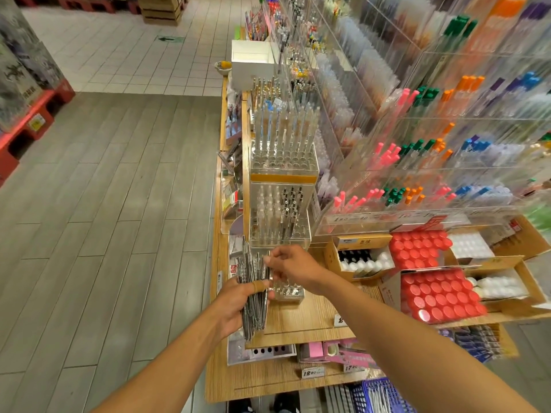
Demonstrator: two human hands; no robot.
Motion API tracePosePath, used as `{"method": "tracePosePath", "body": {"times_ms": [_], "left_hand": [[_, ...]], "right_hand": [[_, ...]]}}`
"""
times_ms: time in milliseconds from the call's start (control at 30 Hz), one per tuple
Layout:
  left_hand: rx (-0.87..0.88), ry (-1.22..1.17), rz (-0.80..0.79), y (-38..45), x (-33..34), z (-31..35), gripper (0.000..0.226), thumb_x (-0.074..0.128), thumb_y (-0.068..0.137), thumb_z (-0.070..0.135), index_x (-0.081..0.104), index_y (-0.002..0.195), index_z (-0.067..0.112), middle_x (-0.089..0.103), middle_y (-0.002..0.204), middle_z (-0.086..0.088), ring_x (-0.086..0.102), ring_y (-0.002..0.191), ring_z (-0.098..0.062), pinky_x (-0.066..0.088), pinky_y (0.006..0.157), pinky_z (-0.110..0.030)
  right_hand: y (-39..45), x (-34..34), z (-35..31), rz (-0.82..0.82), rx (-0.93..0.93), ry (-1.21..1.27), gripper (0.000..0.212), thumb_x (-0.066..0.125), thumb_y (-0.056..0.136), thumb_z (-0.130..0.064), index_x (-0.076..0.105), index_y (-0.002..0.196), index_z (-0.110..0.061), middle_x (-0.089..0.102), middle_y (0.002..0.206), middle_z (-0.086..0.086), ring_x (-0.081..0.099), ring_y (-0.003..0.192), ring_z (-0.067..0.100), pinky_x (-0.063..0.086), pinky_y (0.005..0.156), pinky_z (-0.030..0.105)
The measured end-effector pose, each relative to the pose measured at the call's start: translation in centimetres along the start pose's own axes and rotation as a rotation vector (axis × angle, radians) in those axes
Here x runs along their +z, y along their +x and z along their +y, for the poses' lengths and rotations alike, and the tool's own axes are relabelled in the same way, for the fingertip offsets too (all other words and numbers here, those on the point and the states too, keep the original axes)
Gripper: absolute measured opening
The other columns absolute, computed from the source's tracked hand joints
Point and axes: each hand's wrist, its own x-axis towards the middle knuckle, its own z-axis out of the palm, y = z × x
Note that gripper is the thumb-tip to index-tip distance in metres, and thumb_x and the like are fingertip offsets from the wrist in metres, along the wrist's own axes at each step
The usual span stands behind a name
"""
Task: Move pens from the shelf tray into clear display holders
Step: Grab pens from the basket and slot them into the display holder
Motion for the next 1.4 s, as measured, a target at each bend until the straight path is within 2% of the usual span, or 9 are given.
{"method": "tracePosePath", "body": {"times_ms": [100, 200, 367, 567, 767, 933, 1067, 1233, 1400], "left_hand": [[0.012, -0.028, 0.031, 0.0, -0.1, 0.0, 0.030, 0.068, 0.086, 0.000, 0.065, 0.115, -0.003, 0.071, 0.089, -0.022, 0.069, 0.068, -0.026, 0.059, 0.059, -0.035], [0.020, -0.087, 0.062, 0.1, -0.2, 0.0, 0.029, 0.065, 0.086, -0.007, 0.063, 0.115, -0.006, 0.067, 0.080, -0.017, 0.064, 0.064, -0.023, 0.059, 0.056, -0.032], [0.018, -0.125, 0.070, 0.1, -0.9, 0.0, 0.026, 0.055, 0.089, -0.012, 0.063, 0.112, -0.002, 0.067, 0.083, -0.014, 0.062, 0.067, -0.023, 0.058, 0.058, -0.031], [0.017, -0.117, 0.055, 0.2, -1.5, -0.4, 0.030, 0.051, 0.091, -0.012, 0.061, 0.118, -0.001, 0.069, 0.093, -0.017, 0.065, 0.075, -0.026, 0.057, 0.072, -0.038], [0.007, -0.134, 0.066, 0.0, -1.6, -0.5, 0.027, 0.056, 0.089, -0.011, 0.059, 0.116, -0.007, 0.072, 0.095, -0.020, 0.068, 0.077, -0.028, 0.060, 0.068, -0.038], [-0.017, -0.104, 0.071, 0.3, -1.7, -0.4, 0.029, 0.058, 0.090, -0.009, 0.058, 0.118, -0.014, 0.072, 0.094, -0.021, 0.069, 0.078, -0.028, 0.063, 0.066, -0.035], [-0.016, -0.079, 0.057, 0.4, -1.8, -0.4, 0.031, 0.060, 0.088, -0.010, 0.058, 0.119, -0.014, 0.074, 0.095, -0.021, 0.072, 0.077, -0.026, 0.062, 0.064, -0.033], [0.000, -0.054, 0.058, 0.7, -1.7, -0.5, 0.037, 0.062, 0.086, -0.011, 0.055, 0.122, -0.010, 0.074, 0.105, -0.021, 0.073, 0.080, -0.026, 0.063, 0.069, -0.035], [0.012, -0.071, 0.046, 0.8, -1.4, -0.7, 0.038, 0.063, 0.085, -0.012, 0.055, 0.122, -0.012, 0.074, 0.105, -0.022, 0.073, 0.075, -0.026, 0.062, 0.065, -0.035]], "right_hand": [[-0.4, -0.9, -0.4, 0.016, -0.015, 0.090, 0.016, 0.058, 0.097, -0.019, 0.051, 0.100, -0.005, 0.063, 0.067, 0.008, 0.058, 0.059, 0.021, 0.047, 0.055, 0.031], [-0.6, -2.1, -0.8, 0.121, -0.099, 0.092, 0.016, 0.059, 0.096, -0.017, 0.048, 0.104, -0.007, 0.063, 0.077, 0.011, 0.063, 0.059, 0.017, 0.052, 0.056, 0.029], [-0.9, -3.1, -0.1, 0.264, -0.245, -0.324, 0.016, 0.060, 0.096, -0.023, 0.045, 0.090, -0.026, 0.067, 0.081, 0.004, 0.068, 0.069, 0.012, 0.057, 0.063, 0.031], [-0.6, -2.3, 1.4, 0.285, -0.290, -0.568, 0.017, 0.056, 0.097, -0.025, 0.041, 0.091, -0.021, 0.062, 0.073, 0.002, 0.061, 0.067, 0.020, 0.052, 0.061, 0.039], [0.1, -1.6, 2.3, 0.249, -0.289, -0.696, 0.016, 0.053, 0.099, -0.025, 0.040, 0.093, -0.018, 0.062, 0.077, 0.003, 0.059, 0.068, 0.020, 0.050, 0.060, 0.038], [0.9, -1.5, 2.9, 0.277, -0.375, -0.861, 0.013, 0.062, 0.093, -0.020, 0.054, 0.099, -0.012, 0.058, 0.095, 0.002, 0.056, 0.088, 0.022, 0.039, 0.069, 0.029], [1.4, -1.1, 3.6, 0.295, -0.389, -0.993, 0.017, 0.062, 0.092, -0.020, 0.066, 0.104, -0.009, 0.059, 0.103, 0.007, 0.053, 0.101, 0.026, 0.045, 0.081, 0.034], [2.0, -0.1, 3.6, 0.313, -0.348, -1.077, 0.023, 0.058, 0.094, -0.025, 0.070, 0.108, -0.011, 0.060, 0.104, 0.007, 0.053, 0.103, 0.026, 0.046, 0.089, 0.037], [1.7, 0.8, 2.8, 0.367, -0.286, -1.031, 0.023, 0.060, 0.092, -0.029, 0.067, 0.110, -0.015, 0.062, 0.098, 0.001, 0.057, 0.095, 0.021, 0.049, 0.082, 0.035]]}}
